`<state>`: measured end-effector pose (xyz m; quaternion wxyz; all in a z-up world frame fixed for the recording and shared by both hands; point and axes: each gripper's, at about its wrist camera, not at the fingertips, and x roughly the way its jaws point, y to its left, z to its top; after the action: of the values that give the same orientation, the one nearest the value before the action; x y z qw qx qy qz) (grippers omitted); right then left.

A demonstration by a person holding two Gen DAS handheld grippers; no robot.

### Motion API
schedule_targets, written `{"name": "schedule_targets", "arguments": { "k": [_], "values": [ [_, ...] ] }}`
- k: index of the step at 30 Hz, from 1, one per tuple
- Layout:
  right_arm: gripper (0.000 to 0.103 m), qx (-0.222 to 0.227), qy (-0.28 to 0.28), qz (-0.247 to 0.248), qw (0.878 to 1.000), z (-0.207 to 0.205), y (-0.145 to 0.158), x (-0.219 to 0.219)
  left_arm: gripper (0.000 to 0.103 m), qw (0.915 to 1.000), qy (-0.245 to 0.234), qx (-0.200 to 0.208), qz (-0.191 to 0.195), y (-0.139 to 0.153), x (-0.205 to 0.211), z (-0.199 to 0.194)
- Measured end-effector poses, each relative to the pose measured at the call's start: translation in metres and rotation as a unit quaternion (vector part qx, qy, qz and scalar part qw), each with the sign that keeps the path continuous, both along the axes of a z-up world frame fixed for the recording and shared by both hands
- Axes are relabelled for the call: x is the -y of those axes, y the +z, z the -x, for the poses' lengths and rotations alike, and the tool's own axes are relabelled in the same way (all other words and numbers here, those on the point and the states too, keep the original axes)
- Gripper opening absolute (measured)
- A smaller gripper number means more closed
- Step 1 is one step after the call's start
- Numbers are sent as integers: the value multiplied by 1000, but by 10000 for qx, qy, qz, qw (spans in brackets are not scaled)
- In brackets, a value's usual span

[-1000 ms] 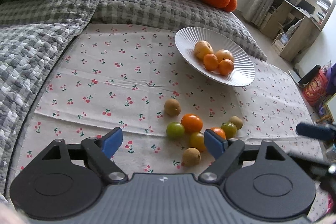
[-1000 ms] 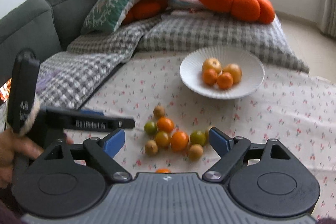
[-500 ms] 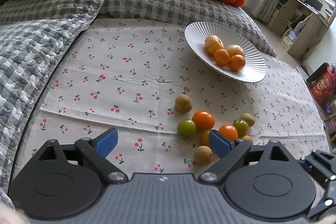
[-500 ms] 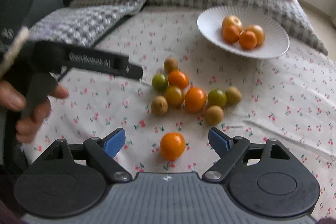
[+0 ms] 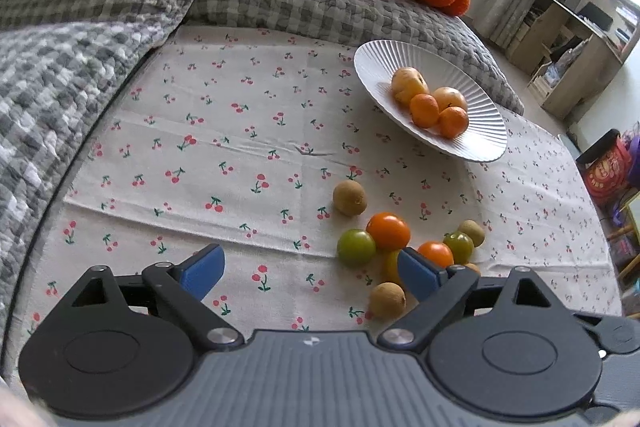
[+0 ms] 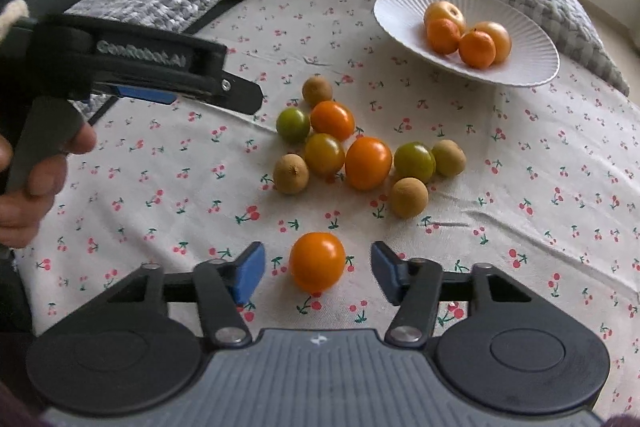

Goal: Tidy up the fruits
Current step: 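Grasp a small orange fruit with right tool while left tool approaches the pile, then grasp a small orange fruit with left tool while right tool holds its fruit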

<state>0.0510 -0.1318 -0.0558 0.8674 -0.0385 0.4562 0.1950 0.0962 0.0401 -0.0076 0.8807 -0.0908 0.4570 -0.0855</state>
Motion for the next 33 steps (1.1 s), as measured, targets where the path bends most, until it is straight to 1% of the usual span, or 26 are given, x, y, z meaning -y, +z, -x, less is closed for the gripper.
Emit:
{"name": "schedule_targets", "arguments": {
  "k": [2, 3, 4, 6, 9, 12, 14, 16, 19, 21, 24, 26, 31, 33],
  "values": [
    [38, 0, 17, 12, 10000, -1, -2, -1, 90, 9999, 51, -43, 81, -2, -3, -2],
    [31, 3, 53, 17, 10000, -1, -2, -2, 90, 9999, 69, -61, 142, -2, -4, -3],
    [29, 13, 82, 40, 10000, 0, -2, -3, 90, 9997, 88, -70, 199, -2, -5, -3],
    [29, 81, 126, 104, 9998, 1, -1, -4, 90, 9996, 97, -39, 278, -2, -6, -4],
    [28, 170, 96, 52, 9998, 1, 5, -1, 90, 9998, 66, 62, 189, -2, -3, -6],
    [28, 318, -140, -144, 9993, -2, 18, 12, 90, 9999, -85, 112, 40, -6, 5, -8],
    [28, 381, -324, -262, 9984, -6, 24, 22, 89, 9998, -183, 123, 37, -9, 10, -11],
    [28, 410, -516, -342, 9972, -9, 28, 32, 89, 9996, -234, 76, 120, -11, 12, -16],
    [28, 373, -713, -418, 9959, -13, 28, 40, 88, 9991, -234, 1, 341, -15, 17, -25],
    [28, 368, -781, -462, 9952, -14, 29, 43, 82, 9987, -340, 30, 370, -16, 25, -30],
    [28, 407, -842, -551, 9941, -15, 33, 45, 78, 9973, -665, 306, 14, -12, 40, -33],
    [28, 447, -854, -594, 9936, -12, 36, 48, 74, 9952, -884, 370, -169, -12, 49, -36],
    [28, 438, -832, -607, 9937, -12, 36, 49, 69, 9930, -1130, 229, -253, -23, 64, -40],
    [28, 443, -820, -609, 9938, -11, 36, 48, 68, 9927, -1137, 233, -329, -27, 67, -41]
  ]
}}
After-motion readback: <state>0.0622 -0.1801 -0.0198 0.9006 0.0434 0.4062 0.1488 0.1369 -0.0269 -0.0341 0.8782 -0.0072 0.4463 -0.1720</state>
